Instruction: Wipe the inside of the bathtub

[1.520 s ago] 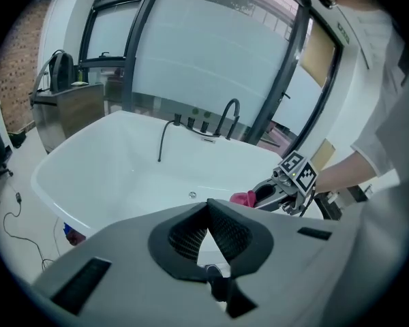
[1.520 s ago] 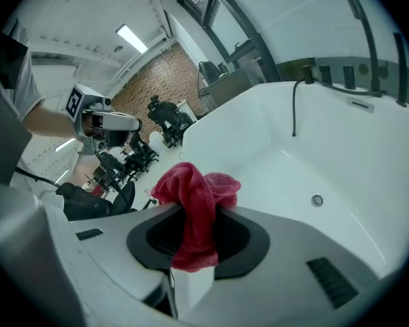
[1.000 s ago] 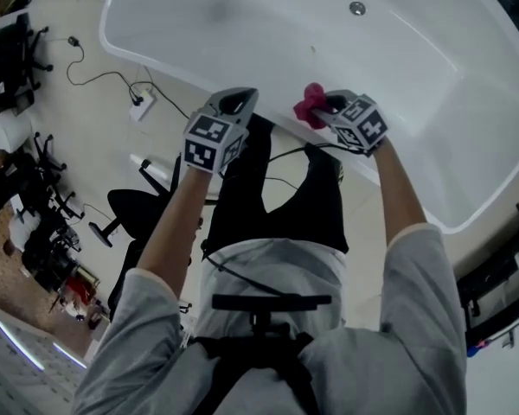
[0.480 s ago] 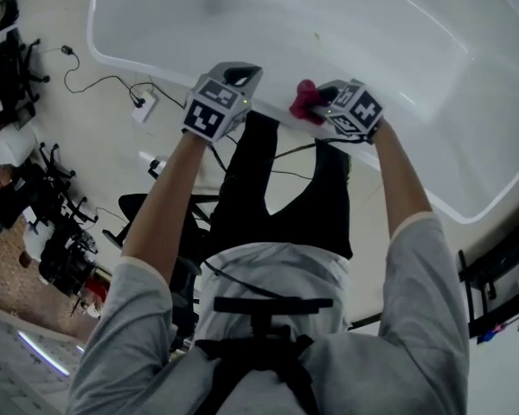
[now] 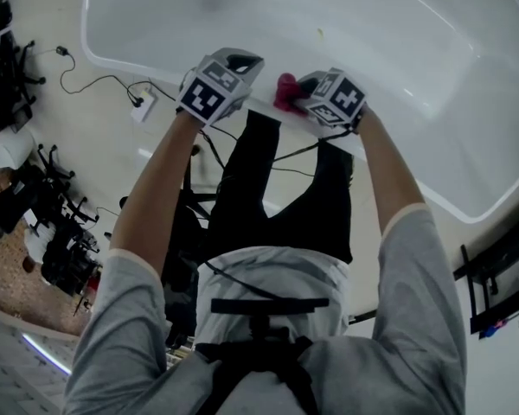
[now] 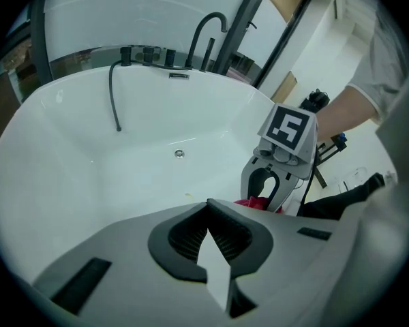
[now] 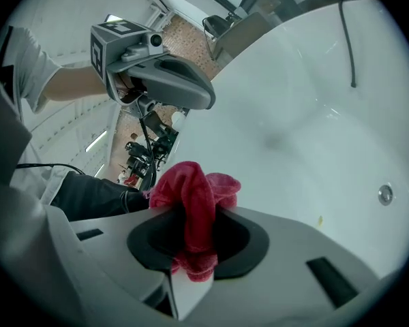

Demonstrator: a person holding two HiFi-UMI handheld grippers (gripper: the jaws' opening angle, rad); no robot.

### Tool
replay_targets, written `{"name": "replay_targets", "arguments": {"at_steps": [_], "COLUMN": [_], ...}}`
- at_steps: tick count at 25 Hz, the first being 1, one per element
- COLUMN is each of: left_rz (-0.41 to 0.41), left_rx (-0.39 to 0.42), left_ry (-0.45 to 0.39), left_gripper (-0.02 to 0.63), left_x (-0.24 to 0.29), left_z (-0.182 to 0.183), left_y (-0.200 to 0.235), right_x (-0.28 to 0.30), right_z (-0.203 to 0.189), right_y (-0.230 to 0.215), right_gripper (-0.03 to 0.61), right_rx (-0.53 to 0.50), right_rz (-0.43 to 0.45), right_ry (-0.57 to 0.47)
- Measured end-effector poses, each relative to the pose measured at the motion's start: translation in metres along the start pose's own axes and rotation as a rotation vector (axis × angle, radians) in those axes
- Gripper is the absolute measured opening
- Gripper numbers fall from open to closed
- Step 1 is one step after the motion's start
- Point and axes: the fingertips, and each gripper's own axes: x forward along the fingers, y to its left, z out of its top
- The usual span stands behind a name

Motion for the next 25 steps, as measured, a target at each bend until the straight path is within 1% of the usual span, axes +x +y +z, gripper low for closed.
{"name": "replay_targets", "arguments": {"at_steps": [4, 8, 11, 17, 19, 22, 25], "left_rz": [-0.008, -0.024, -0.054, -0.111, -0.138, -0.161, -0.17], "left_rx": [0.002, 0.034, 0.06, 0.142, 0.179, 0.224, 0.221], "left_ry": [0.008, 0.018, 0.032, 0.077, 0.086, 0.103, 0.109], "left_gripper": [0.005, 0.005, 0.005, 0.005, 0.005, 0.005, 0.005], "left_x": [0.005, 0.01, 0.019, 0.043, 0.049, 0.057, 0.061], "left_z": [0.0, -0.004, -0.008, -0.005, 0.001, 0.007, 0.007], "left_y": [0.013, 0.019, 0.017, 0.005, -0.003, -0.008, -0.001], "right_x": [0.014, 0.017, 0.011, -0.021, -0.028, -0.029, -0.019], "right_z": [0.02, 0.022, 0.007, -0.066, -0.08, -0.079, -0.068], "right_y": [-0.004, -0.002, -0.004, -0.027, -0.03, -0.033, -0.035], "right_gripper": [0.101, 0.101, 0.1, 0.1, 0.1, 0.1, 0.098], "right_rx": [-0.034, -0.032, -0.012, 0.071, 0.098, 0.102, 0.097], "right_rz": [0.014, 0.039, 0.027, -0.001, 0.0, -0.001, 0.006], "right_ry": [-0.004, 0.019, 0.025, 0.115, 0.122, 0.114, 0.111]}}
